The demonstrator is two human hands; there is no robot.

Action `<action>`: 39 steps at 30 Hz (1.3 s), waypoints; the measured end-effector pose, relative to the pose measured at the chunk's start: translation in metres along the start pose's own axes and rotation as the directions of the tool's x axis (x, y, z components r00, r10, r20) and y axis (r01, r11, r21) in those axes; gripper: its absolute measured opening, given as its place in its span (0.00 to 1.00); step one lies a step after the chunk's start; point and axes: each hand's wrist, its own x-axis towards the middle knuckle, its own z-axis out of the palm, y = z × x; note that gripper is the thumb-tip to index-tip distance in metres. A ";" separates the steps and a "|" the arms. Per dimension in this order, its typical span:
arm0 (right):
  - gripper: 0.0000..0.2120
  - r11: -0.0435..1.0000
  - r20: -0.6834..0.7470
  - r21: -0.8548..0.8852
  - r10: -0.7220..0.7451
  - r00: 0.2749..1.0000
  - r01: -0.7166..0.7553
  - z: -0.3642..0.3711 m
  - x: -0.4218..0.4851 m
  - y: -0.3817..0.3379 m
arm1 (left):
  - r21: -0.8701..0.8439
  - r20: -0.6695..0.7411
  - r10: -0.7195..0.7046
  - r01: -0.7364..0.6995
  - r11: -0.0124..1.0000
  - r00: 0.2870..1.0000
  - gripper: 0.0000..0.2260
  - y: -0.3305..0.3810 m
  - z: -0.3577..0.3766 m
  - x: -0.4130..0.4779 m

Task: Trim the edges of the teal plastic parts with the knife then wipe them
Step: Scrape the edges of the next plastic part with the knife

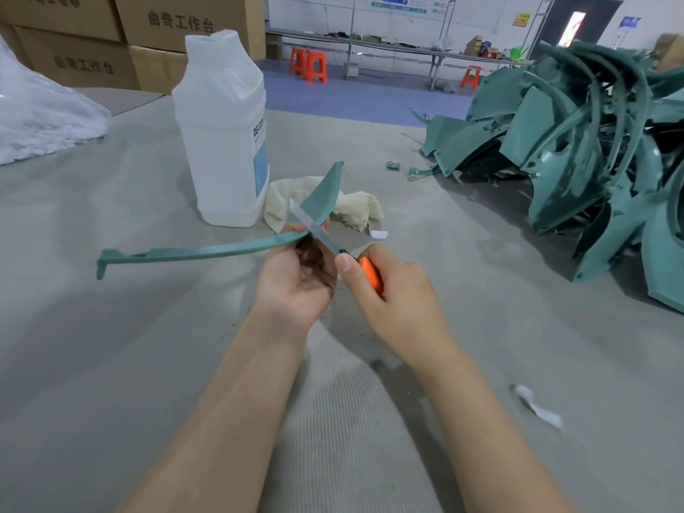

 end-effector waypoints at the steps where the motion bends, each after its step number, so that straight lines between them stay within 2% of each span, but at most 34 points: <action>1: 0.26 1.000 -0.006 0.000 0.009 1.000 -0.009 -0.001 0.000 0.001 | 0.020 -0.010 0.014 -0.014 1.000 1.000 0.13 0.000 0.000 0.000; 3: 0.26 1.000 -0.015 -0.003 0.016 1.000 -0.016 -0.001 0.000 0.001 | 0.031 -0.022 0.019 -0.018 0.999 1.000 0.13 0.000 0.000 0.001; 5: 0.26 1.000 -0.017 -0.005 0.022 1.000 -0.022 -0.001 0.001 0.001 | 0.045 -0.009 0.023 -0.022 0.999 1.000 0.07 0.001 -0.001 0.001; 7: 0.26 1.000 -0.027 -0.012 0.029 0.999 -0.029 0.000 0.002 0.002 | 0.070 0.006 0.024 -0.024 0.997 1.000 0.05 0.000 0.000 -0.001; 17: 0.25 0.998 -0.093 -0.052 0.023 0.995 -0.028 -0.001 0.003 0.007 | 0.115 0.008 0.014 -0.015 0.993 1.000 0.08 -0.001 0.006 -0.006; 19: 0.23 0.998 -0.118 -0.049 0.032 0.992 -0.038 -0.003 0.004 0.010 | 0.102 0.019 -0.030 0.028 0.994 0.999 0.06 -0.001 0.006 -0.007; 25: 0.24 0.997 -0.160 -0.064 0.037 0.986 -0.048 -0.007 0.007 0.012 | 0.108 0.081 -0.153 0.144 0.984 0.985 0.07 0.000 0.007 -0.009; 30: 0.27 0.997 -0.169 -0.070 0.023 0.985 -0.035 -0.007 0.006 0.012 | 0.108 0.085 -0.171 0.161 0.981 0.982 0.06 0.004 0.005 -0.009; 39: 0.23 0.996 -0.173 -0.081 0.024 0.985 -0.038 -0.003 0.007 0.016 | 0.125 0.069 -0.157 0.148 0.981 0.985 0.07 0.006 0.005 -0.009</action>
